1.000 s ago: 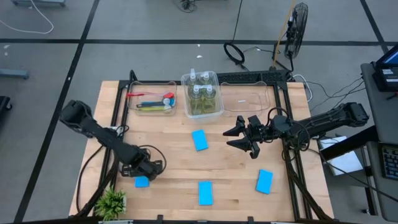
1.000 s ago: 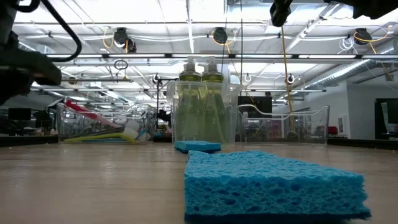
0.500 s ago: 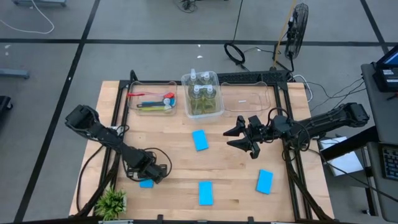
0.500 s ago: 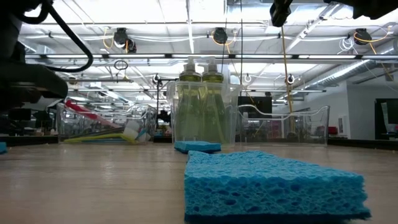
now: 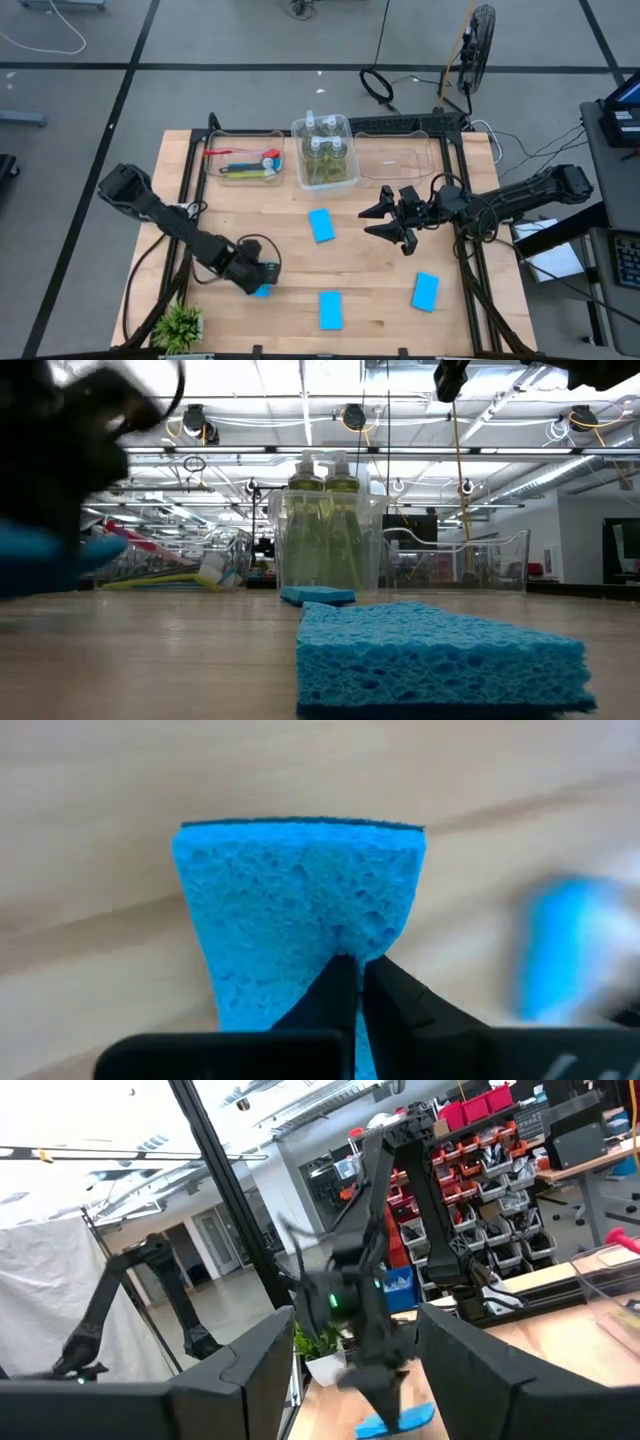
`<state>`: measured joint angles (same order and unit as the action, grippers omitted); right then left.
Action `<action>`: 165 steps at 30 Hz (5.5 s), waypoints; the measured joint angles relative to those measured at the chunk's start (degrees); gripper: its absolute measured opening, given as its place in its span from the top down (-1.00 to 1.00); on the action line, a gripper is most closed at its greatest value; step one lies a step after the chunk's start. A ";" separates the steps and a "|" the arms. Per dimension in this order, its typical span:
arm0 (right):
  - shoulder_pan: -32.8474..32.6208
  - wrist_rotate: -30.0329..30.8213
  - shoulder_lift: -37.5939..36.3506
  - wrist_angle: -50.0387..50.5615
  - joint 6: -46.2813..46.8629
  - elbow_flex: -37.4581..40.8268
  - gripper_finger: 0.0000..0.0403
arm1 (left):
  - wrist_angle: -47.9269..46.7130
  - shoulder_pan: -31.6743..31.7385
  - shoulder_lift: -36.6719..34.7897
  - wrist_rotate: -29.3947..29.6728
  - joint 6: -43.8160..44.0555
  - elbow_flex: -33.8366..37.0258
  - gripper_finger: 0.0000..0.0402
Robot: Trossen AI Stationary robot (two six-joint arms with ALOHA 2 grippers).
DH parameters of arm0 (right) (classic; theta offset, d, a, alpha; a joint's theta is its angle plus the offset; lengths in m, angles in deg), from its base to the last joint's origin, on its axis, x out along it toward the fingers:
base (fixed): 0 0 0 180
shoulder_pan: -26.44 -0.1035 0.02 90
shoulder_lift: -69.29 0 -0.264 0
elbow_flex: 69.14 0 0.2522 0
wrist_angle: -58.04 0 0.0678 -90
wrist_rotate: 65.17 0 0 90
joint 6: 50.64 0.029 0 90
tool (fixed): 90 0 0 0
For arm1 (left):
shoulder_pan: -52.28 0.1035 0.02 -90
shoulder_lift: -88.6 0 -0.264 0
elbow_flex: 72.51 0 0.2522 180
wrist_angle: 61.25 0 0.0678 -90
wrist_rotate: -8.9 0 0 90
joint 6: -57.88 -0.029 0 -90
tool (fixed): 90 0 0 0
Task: Pick & Place Kitchen Sink Supplies
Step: Put the blue sponge into the right transparent bin
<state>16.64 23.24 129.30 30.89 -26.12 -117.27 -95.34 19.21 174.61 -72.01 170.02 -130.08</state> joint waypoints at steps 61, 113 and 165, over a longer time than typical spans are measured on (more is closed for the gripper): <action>-12.10 45.35 0.03 1.82 -62.97 -6.62 -0.44 | 55.56 25.26 1.67 16.56 -70.27 -26.90 1.00; -8.00 49.53 11.41 -3.80 -56.70 -15.93 0.95 | 59.65 24.67 5.91 22.11 -66.91 -26.92 0.98; 29.77 38.64 -4.47 67.57 31.59 -4.58 1.00 | 2.25 24.65 -10.09 13.06 -90.59 -26.90 0.13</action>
<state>46.41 61.89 124.83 98.46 5.47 -121.84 -93.09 43.86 164.52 -58.95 79.42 -156.99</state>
